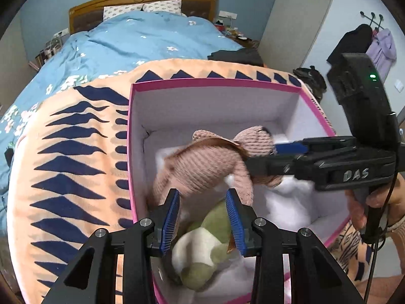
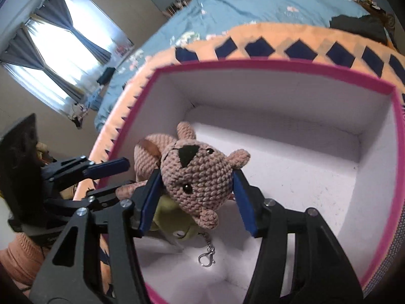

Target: Organize objects

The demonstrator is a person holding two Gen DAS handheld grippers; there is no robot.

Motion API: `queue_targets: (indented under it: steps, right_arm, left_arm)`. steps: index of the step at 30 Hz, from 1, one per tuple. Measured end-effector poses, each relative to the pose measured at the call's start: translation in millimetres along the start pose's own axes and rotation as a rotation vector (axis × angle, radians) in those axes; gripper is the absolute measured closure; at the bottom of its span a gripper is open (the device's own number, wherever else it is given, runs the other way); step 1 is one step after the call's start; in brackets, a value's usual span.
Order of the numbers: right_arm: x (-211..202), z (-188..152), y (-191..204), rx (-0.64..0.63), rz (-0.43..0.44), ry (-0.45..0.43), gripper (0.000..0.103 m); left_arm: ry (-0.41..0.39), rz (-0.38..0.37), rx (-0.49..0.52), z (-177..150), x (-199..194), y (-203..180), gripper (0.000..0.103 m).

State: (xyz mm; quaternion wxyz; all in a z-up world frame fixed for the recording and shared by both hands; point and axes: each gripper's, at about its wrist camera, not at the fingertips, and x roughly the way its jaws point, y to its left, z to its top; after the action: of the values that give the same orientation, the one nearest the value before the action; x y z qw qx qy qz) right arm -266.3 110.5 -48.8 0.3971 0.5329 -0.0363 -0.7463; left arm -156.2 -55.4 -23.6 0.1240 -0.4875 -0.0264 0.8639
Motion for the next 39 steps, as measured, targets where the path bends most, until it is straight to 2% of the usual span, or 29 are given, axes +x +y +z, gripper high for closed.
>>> queue_targets:
  steps: [1,4,6,8,14,17,24,27,30,33,39]
  right_arm:
    - [8.6,2.0,-1.4,-0.002,-0.010,0.035,0.043]
    - [19.3,2.3,-1.3,-0.018,-0.113,0.083,0.039]
    - [16.0,1.9,-1.6,-0.018,-0.149,0.070,0.036]
    - [10.2,0.3,-1.9,-0.030,-0.178,0.056,0.034]
    - [-8.7,-12.6,-1.8,-0.037,-0.156,0.033,0.034]
    - [-23.6,-20.5,2.9,-0.039,-0.129,-0.006,0.034]
    - [-71.5,-51.0,34.8,-0.104,-0.020,-0.111,0.034]
    - [-88.4,-75.4,46.3,-0.129,0.046,-0.122,0.034]
    - [-98.1,-104.9,52.7,-0.133,0.104,-0.090,0.034]
    - [-96.3,-135.5,55.3,-0.141,0.103,-0.019,0.034]
    - [-64.7,-192.6,44.9,-0.049,0.174,0.159,0.035]
  left_arm:
    - [0.001,0.001,-0.004,0.5,0.7,-0.2,0.066]
    - [-0.016,-0.008,-0.022,-0.3,-3.1,-1.0,0.065]
    - [-0.030,-0.013,-0.025,-2.2,-7.5,-3.7,0.059]
    - [-0.043,-0.011,-0.026,-4.6,-11.4,-6.8,0.048]
    - [-0.094,-0.046,-0.061,-12.6,-27.2,-12.2,0.038]
    - [-0.114,-0.058,-0.072,-17.0,-36.7,-14.4,0.033]
    - [-0.171,-0.133,-0.075,-40.0,-71.6,-26.9,0.030]
    - [-0.174,-0.146,-0.062,-56.5,-81.3,-34.2,0.019]
    - [-0.156,-0.150,-0.059,-73.5,-84.3,-39.5,0.017]
    - [-0.116,-0.152,-0.072,-92.9,-81.5,-41.5,0.017]
    - [-0.007,-0.154,-0.099,-132.4,-65.9,-45.4,0.017]
